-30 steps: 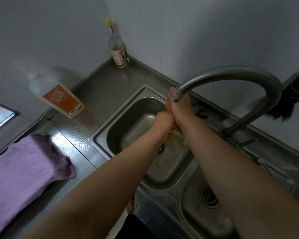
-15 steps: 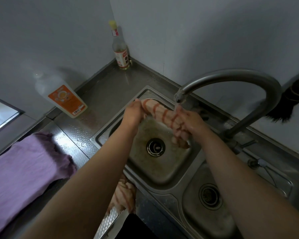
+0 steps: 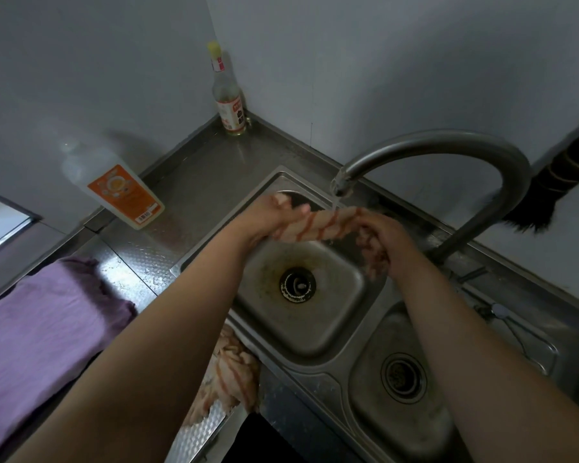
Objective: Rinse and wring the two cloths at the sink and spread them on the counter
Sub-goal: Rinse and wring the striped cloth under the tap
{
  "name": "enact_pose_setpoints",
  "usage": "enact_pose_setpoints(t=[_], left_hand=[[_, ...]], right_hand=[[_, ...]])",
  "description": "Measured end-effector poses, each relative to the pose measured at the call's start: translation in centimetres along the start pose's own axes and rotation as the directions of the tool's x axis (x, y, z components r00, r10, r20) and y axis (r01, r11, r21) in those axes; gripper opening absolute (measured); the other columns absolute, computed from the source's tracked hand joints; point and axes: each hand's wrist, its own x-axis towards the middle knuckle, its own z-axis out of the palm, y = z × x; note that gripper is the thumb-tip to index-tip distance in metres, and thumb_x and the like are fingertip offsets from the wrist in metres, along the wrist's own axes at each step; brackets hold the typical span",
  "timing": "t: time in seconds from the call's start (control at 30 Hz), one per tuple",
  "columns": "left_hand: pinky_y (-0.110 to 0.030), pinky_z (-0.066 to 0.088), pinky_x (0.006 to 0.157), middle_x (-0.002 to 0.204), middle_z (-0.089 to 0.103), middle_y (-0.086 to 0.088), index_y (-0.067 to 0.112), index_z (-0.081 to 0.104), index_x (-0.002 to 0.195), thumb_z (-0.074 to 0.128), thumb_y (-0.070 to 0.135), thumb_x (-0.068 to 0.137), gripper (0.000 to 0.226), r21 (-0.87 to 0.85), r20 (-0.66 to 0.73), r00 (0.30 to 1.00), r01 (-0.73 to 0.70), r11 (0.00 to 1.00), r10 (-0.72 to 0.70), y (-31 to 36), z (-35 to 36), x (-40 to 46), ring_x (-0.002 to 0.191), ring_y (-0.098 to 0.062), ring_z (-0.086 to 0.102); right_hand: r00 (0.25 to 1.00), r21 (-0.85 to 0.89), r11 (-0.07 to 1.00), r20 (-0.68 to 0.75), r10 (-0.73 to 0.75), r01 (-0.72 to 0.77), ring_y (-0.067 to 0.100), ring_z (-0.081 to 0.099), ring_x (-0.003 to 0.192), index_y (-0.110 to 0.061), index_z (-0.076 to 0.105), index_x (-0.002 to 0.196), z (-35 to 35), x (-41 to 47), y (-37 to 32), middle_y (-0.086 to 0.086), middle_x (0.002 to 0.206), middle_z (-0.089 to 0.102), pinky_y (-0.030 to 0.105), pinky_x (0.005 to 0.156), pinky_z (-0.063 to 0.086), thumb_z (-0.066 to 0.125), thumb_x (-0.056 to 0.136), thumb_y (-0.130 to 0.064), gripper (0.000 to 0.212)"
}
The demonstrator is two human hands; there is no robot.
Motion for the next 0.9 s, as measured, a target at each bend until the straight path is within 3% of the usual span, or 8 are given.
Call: enact_pose_setpoints(t=[0.07,0.13,0.2,0.27,0.4,0.5,0.63,0.9], left_hand=[[-0.038,0.046,0.094,0.112,0.065,-0.005,0.014,0.061,0.113,0.064,0.037,0.089,0.034,0.225,0.104,0.994,0.018,0.974,-0.043,-0.5,0.5,-0.2,0.104,-0.02,0.06],[-0.034,0.05,0.084,0.103,0.067,-0.006,0.019,0.063,0.102,0.055,0.031,0.095,0.016,0.18,-0.006,0.999,0.049,0.982,-0.049,-0.8,1.7,-0.1,0.095,-0.018,0.063],[-0.025,0.05,0.059,0.089,0.065,-0.009,0.018,0.062,0.091,0.049,0.022,0.098,0.016,-0.195,-0.106,0.988,0.093,0.976,-0.116,-0.8,3.4,0.3,0.07,-0.013,0.063],[-0.02,0.039,0.038,0.073,0.058,-0.008,0.013,0.059,0.086,0.045,0.018,0.1,0.021,-0.586,-0.028,0.988,0.107,0.804,-0.152,0.0,5.2,0.4,0.046,-0.011,0.053],[-0.029,0.049,0.066,0.072,0.057,-0.005,0.012,0.058,0.079,0.048,0.022,0.096,0.022,-0.764,0.026,0.986,0.126,0.632,-0.164,1.3,8.6,0.1,0.068,-0.018,0.058],[-0.024,0.046,0.055,0.064,0.056,-0.003,0.015,0.057,0.08,0.038,0.034,0.101,0.034,-0.684,0.004,0.979,0.15,0.714,-0.203,0.9,9.7,0.1,0.057,-0.014,0.056],[-0.015,0.021,0.034,0.043,0.035,0.002,0.017,0.044,0.066,0.032,0.034,0.102,0.042,-0.567,0.013,0.95,0.263,0.781,-0.311,0.2,10.0,0.0,0.034,-0.009,0.03],[-0.028,0.027,0.045,0.057,0.042,0.0,0.018,0.056,0.071,0.044,0.03,0.096,0.031,-0.753,-0.049,0.928,0.208,0.625,-0.369,0.3,10.6,0.9,0.047,-0.014,0.034]], right_hand=[[1.0,0.23,0.973,0.014,-0.002,-0.001,0.02,0.069,0.078,-0.014,0.069,0.087,0.5,0.1,-1.1,0.004,0.083,0.073,0.027,0.065,0.054,0.058,0.089,-0.023,0.015],[0.998,0.36,0.932,0.033,-0.051,0.035,0.017,0.063,0.063,-0.014,0.061,0.074,1.2,0.0,-2.2,0.001,0.068,0.066,0.023,0.054,0.05,0.053,0.091,-0.018,0.019],[0.978,0.302,0.945,0.12,-0.171,0.128,0.013,0.058,0.059,-0.015,0.059,0.076,2.8,-0.6,-2.7,0.0,0.066,0.061,0.025,0.054,0.047,0.051,0.095,-0.019,0.021],[0.94,0.114,0.961,0.206,-0.271,0.251,0.01,0.059,0.061,-0.018,0.057,0.095,5.0,-1.5,-1.9,-0.004,0.073,0.059,0.026,0.057,0.048,0.053,0.097,-0.024,0.008],[0.904,-0.251,0.869,0.099,-0.416,0.427,-0.01,0.049,0.097,-0.034,0.039,0.129,7.9,-2.0,-0.6,-0.019,0.107,0.05,0.01,0.08,0.04,0.041,0.102,-0.023,0.029],[0.869,-0.366,0.811,-0.011,-0.495,0.457,0.006,0.056,0.093,-0.023,0.055,0.099,7.9,-1.6,-1.1,0.005,0.103,0.058,0.021,0.077,0.044,0.036,0.103,-0.025,0.019],[0.849,-0.268,0.853,-0.173,-0.499,0.447,0.016,0.05,0.07,-0.02,0.048,0.081,8.7,-0.6,-1.5,0.011,0.076,0.05,0.028,0.065,0.041,0.039,0.102,-0.029,0.024],[0.828,-0.006,0.937,-0.467,-0.31,0.348,0.01,0.047,0.048,-0.012,0.05,0.069,9.4,2.2,-2.9,0.003,0.057,0.048,0.02,0.047,0.04,0.043,0.099,-0.018,0.031]])
